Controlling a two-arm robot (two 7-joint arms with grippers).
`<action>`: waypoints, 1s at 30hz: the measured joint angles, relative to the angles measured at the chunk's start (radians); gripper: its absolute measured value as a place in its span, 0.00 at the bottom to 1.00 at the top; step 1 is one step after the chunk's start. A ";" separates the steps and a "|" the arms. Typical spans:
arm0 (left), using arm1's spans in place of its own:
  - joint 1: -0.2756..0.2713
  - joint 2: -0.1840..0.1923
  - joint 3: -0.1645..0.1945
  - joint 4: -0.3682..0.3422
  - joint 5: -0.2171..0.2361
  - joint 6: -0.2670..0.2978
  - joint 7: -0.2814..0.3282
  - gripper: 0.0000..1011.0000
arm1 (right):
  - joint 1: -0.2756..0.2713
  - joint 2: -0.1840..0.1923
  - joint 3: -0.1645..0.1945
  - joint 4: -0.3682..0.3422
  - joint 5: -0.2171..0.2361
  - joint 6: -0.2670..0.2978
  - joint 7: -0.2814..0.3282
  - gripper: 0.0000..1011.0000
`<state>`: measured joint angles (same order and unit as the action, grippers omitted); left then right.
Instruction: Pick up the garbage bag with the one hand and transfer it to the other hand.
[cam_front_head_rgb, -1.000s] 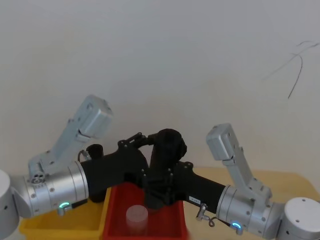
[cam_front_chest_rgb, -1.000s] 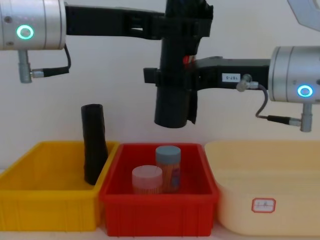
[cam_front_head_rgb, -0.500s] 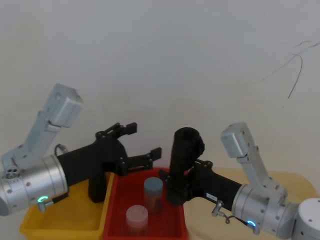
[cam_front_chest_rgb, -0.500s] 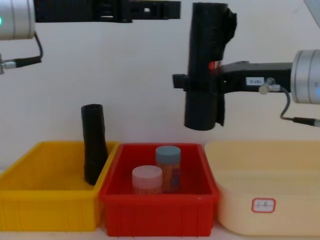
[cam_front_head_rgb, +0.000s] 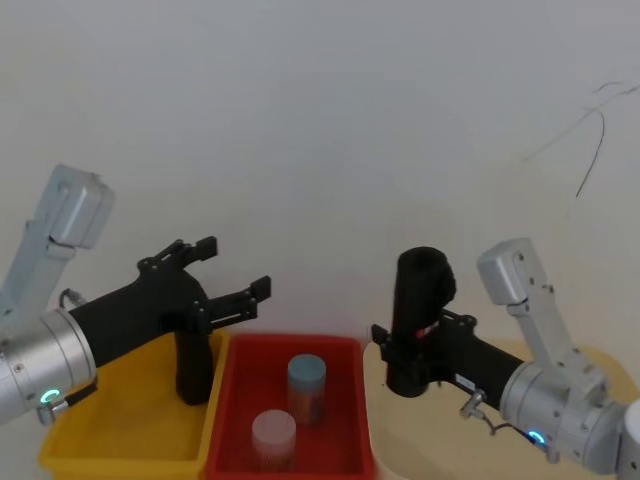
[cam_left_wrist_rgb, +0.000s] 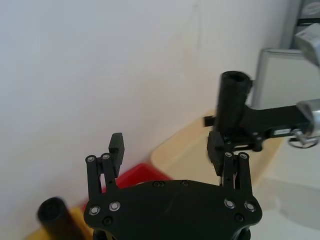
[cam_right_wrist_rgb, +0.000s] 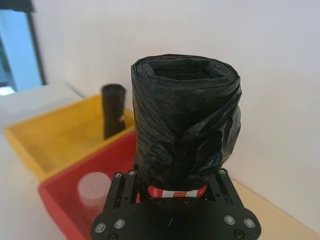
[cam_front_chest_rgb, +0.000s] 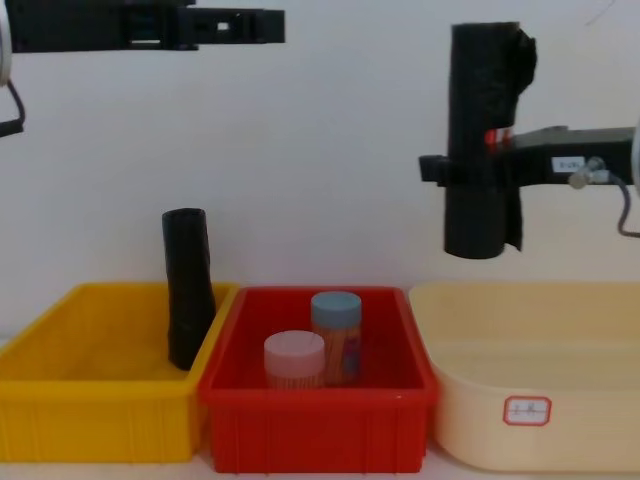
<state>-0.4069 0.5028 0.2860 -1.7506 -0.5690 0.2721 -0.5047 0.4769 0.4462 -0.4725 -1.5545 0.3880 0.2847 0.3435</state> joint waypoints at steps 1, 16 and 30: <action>0.002 0.000 -0.001 0.000 0.002 0.000 0.008 0.99 | -0.002 0.001 0.002 -0.001 -0.002 0.004 -0.005 0.55; 0.051 -0.011 -0.019 0.009 0.087 0.003 0.194 0.99 | -0.036 0.045 0.040 -0.010 -0.022 0.101 -0.055 0.55; 0.071 -0.057 -0.014 0.058 0.201 0.011 0.375 0.99 | -0.033 0.085 0.077 0.038 -0.036 0.132 -0.056 0.55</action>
<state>-0.3363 0.4460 0.2724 -1.6922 -0.3678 0.2826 -0.1296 0.4435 0.5317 -0.3959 -1.5162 0.3524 0.4167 0.2877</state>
